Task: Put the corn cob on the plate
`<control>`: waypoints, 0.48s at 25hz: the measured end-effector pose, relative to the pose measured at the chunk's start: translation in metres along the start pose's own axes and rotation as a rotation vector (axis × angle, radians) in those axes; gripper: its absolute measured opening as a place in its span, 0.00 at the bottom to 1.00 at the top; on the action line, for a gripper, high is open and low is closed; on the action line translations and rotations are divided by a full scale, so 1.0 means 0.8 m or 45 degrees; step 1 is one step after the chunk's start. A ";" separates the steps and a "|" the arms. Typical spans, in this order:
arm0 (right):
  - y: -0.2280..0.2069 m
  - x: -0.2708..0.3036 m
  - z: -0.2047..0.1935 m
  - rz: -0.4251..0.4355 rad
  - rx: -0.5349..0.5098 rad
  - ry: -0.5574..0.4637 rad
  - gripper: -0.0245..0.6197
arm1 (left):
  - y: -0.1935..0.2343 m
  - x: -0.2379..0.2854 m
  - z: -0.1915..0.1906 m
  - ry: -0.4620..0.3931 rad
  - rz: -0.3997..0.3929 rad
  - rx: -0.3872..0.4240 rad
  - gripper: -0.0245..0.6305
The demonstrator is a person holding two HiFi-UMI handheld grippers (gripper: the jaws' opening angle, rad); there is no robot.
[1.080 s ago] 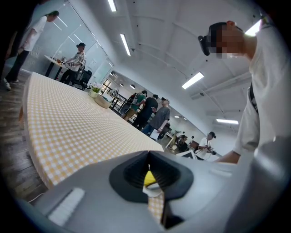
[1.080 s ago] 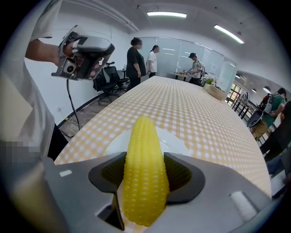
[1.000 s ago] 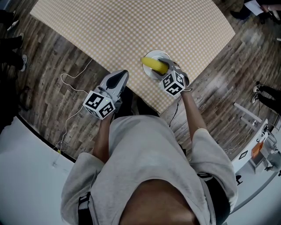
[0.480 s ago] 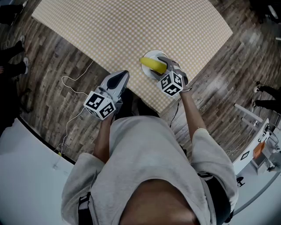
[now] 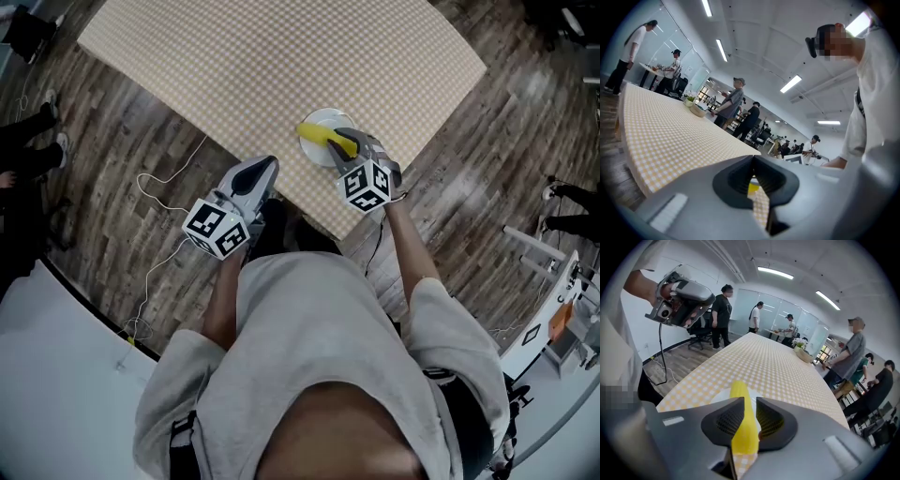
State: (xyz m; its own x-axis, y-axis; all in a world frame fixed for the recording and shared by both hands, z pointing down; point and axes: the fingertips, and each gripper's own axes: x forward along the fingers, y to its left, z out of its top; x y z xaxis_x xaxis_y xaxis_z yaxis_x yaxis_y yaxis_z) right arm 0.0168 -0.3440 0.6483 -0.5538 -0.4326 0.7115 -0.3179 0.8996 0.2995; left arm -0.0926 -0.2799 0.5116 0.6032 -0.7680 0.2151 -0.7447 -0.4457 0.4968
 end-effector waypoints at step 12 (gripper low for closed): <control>0.002 -0.080 0.011 -0.178 0.348 -0.197 0.03 | -0.068 -0.037 -0.002 -0.068 -0.017 0.085 0.05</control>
State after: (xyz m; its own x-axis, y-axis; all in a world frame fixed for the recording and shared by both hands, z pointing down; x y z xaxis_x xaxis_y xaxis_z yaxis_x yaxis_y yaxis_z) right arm 0.0449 -0.3159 0.5978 -0.5937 -0.5736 0.5643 -0.5821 0.7904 0.1910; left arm -0.0696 -0.2326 0.4797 0.5986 -0.7844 0.1625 -0.7549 -0.4844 0.4421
